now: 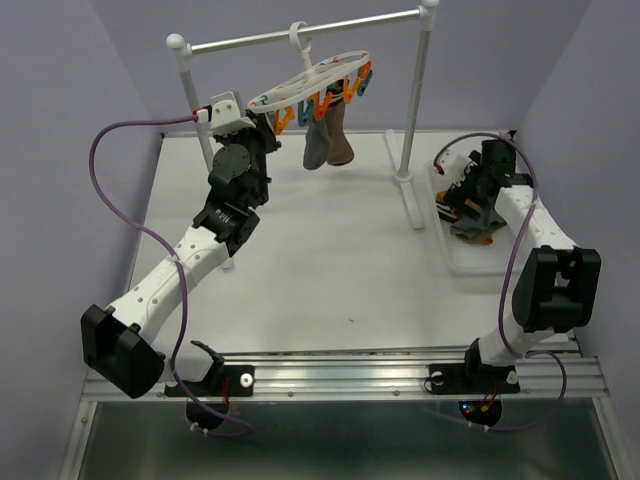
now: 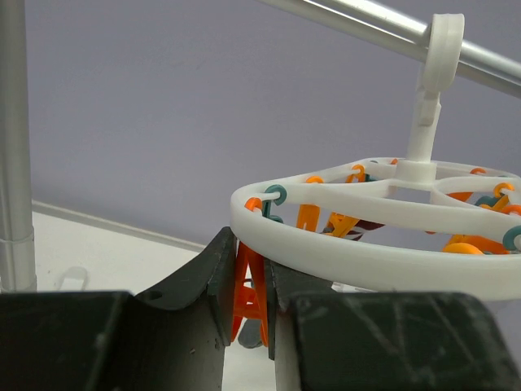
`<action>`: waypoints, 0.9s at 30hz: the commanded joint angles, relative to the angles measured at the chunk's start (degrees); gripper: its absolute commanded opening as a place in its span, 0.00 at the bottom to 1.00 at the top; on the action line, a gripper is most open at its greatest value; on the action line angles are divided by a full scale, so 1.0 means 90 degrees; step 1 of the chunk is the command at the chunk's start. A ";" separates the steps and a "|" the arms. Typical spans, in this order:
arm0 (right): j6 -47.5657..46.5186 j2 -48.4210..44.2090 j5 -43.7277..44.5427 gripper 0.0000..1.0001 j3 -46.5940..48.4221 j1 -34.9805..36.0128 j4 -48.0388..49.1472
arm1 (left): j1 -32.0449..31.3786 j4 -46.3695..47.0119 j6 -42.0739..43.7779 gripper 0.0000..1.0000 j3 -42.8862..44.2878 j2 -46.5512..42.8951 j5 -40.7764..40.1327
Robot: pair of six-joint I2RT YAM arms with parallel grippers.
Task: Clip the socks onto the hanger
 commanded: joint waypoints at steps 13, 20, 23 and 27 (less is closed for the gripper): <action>-0.3656 0.0119 -0.1250 0.99 0.0416 -0.0054 -0.2051 | -0.0003 -0.0258 -0.0137 0.00 0.0125 0.0225 -0.0090; -0.3959 0.0372 -0.1282 0.96 0.0055 -0.0123 -0.1556 | -0.0003 -0.0277 -0.0187 0.00 0.0242 0.0567 -0.0168; -0.3842 0.0675 -0.1320 0.93 0.0084 -0.0123 -0.1303 | -0.0003 -0.0268 -0.0148 0.00 0.0291 0.0674 -0.0090; -0.3959 0.1007 -0.1321 0.90 0.0064 -0.0123 -0.0999 | -0.0003 -0.0268 -0.0167 0.00 0.0281 0.0772 -0.0090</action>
